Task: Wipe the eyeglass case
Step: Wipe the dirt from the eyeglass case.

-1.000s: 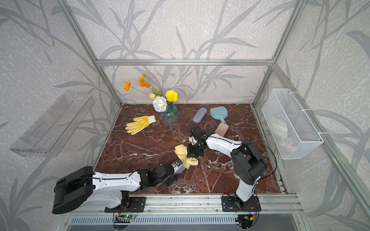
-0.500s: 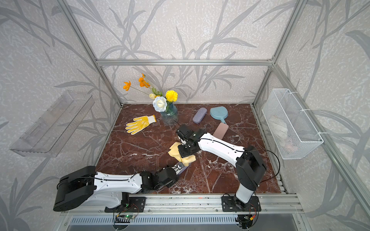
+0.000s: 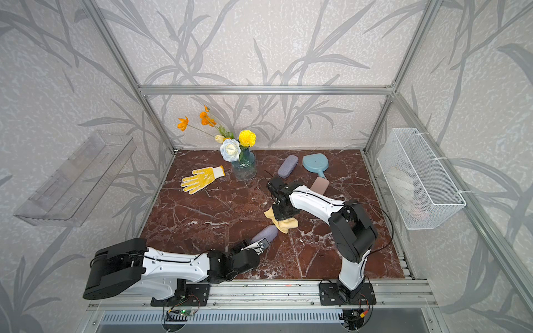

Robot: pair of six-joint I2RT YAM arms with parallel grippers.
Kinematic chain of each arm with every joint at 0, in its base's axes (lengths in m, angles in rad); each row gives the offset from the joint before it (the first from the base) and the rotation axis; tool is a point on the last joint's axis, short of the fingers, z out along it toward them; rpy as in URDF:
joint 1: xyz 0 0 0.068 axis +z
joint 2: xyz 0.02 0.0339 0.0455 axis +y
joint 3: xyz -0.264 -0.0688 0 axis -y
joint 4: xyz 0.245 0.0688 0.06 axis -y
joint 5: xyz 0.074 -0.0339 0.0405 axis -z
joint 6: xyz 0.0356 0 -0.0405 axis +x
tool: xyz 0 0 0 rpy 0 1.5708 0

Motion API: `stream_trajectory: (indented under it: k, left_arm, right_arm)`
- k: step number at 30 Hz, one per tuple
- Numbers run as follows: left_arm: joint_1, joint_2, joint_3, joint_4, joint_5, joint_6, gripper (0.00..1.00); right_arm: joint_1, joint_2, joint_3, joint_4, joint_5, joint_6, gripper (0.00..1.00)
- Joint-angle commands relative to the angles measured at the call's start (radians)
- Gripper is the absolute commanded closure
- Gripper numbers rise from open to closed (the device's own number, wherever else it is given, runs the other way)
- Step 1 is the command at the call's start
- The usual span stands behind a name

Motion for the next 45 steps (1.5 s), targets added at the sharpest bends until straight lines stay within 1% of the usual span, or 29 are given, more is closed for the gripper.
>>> stream_trajectory:
  k: [1, 2, 4, 7, 8, 10, 13, 15, 16, 17, 20, 22, 23, 24, 26, 27, 29, 31, 33, 34, 35, 38, 40, 42, 43, 45]
  left_arm:
    - [-0.018, 0.022, 0.038, -0.016, -0.070, 0.019, 0.86]
    - [-0.023, 0.028, 0.043, -0.021, -0.081, 0.018, 0.86]
    - [-0.036, 0.040, 0.053, -0.027, -0.108, 0.020, 0.86]
    - [-0.052, 0.059, 0.065, -0.039, -0.147, 0.012, 0.86]
    - [-0.056, 0.063, 0.068, -0.042, -0.157, 0.011, 0.86]
    - [-0.066, 0.076, 0.078, -0.054, -0.181, 0.006, 0.87]
    - [-0.074, 0.089, 0.084, -0.059, -0.210, -0.007, 0.87]
    - [-0.075, 0.095, 0.088, -0.065, -0.221, -0.016, 0.88]
    - [-0.075, 0.098, 0.090, -0.069, -0.224, -0.020, 0.88]
    - [-0.075, 0.101, 0.090, -0.068, -0.226, -0.024, 0.88]
    - [-0.076, 0.101, 0.086, -0.060, -0.228, -0.030, 0.88]
    - [-0.075, 0.103, 0.087, -0.060, -0.225, -0.024, 0.89]
    - [-0.075, 0.103, 0.087, -0.057, -0.221, -0.021, 0.89]
    - [-0.075, 0.103, 0.087, -0.055, -0.220, -0.016, 0.88]
    - [-0.075, 0.100, 0.083, -0.049, -0.221, -0.017, 0.88]
    - [-0.073, 0.101, 0.084, -0.053, -0.229, -0.028, 0.88]
    - [-0.074, 0.102, 0.085, -0.051, -0.224, -0.028, 0.88]
    - [-0.072, 0.105, 0.089, -0.057, -0.222, -0.030, 0.88]
    - [-0.071, 0.104, 0.089, -0.058, -0.222, -0.038, 0.88]
    - [-0.069, 0.104, 0.087, -0.058, -0.223, -0.043, 0.88]
    - [-0.069, 0.103, 0.086, -0.060, -0.227, -0.046, 0.88]
    - [-0.066, 0.096, 0.078, -0.055, -0.224, -0.059, 0.88]
    - [-0.062, 0.092, 0.073, -0.050, -0.221, -0.067, 0.88]
    - [-0.059, 0.092, 0.072, -0.050, -0.219, -0.075, 0.88]
    - [-0.057, 0.091, 0.070, -0.048, -0.216, -0.078, 0.88]
    - [-0.053, 0.089, 0.066, -0.040, -0.209, -0.076, 0.89]
  right_arm:
    - [0.099, 0.037, 0.141, -0.046, 0.035, -0.069, 1.00]
    - [0.119, 0.060, 0.175, -0.044, -0.023, -0.049, 1.00]
    - [0.163, 0.114, 0.209, -0.004, -0.188, 0.007, 1.00]
    - [0.172, 0.169, 0.179, 0.115, -0.439, 0.125, 1.00]
    - [0.169, 0.178, 0.164, 0.136, -0.479, 0.147, 1.00]
    - [0.144, 0.182, 0.115, 0.169, -0.517, 0.174, 1.00]
    - [0.049, 0.146, -0.009, 0.208, -0.545, 0.194, 1.00]
    - [-0.016, 0.111, -0.090, 0.205, -0.524, 0.172, 1.00]
    - [-0.047, 0.095, -0.120, 0.185, -0.488, 0.152, 1.00]
    - [-0.074, 0.086, -0.132, 0.156, -0.444, 0.129, 1.00]
    - [-0.140, 0.061, -0.134, 0.070, -0.245, 0.084, 1.00]
    - [-0.117, 0.034, -0.076, 0.011, -0.082, 0.059, 1.00]
    - [-0.089, 0.021, -0.043, -0.002, -0.034, 0.042, 1.00]
    - [-0.047, 0.011, -0.004, -0.005, -0.014, 0.025, 1.00]
    - [0.018, 0.014, 0.070, -0.006, -0.050, 0.010, 1.00]
    - [0.046, 0.026, 0.099, -0.005, -0.107, 0.016, 1.00]
    - [0.075, 0.055, 0.114, 0.023, -0.259, 0.061, 1.00]
    - [0.086, 0.068, 0.056, 0.123, -0.441, 0.142, 1.00]
    - [0.086, 0.072, -0.011, 0.235, -0.583, 0.218, 1.00]
    - [0.086, 0.076, -0.040, 0.276, -0.628, 0.241, 1.00]
    - [0.081, 0.076, -0.060, 0.293, -0.643, 0.249, 1.00]
    - [0.022, 0.065, -0.141, 0.292, -0.623, 0.230, 1.00]
    - [-0.057, 0.057, -0.187, 0.248, -0.557, 0.181, 1.00]
    - [-0.126, 0.050, -0.198, 0.162, -0.430, 0.113, 1.00]
    - [-0.152, 0.046, -0.190, 0.124, -0.337, 0.077, 1.00]
    - [-0.167, 0.040, -0.163, 0.072, -0.188, 0.011, 1.00]
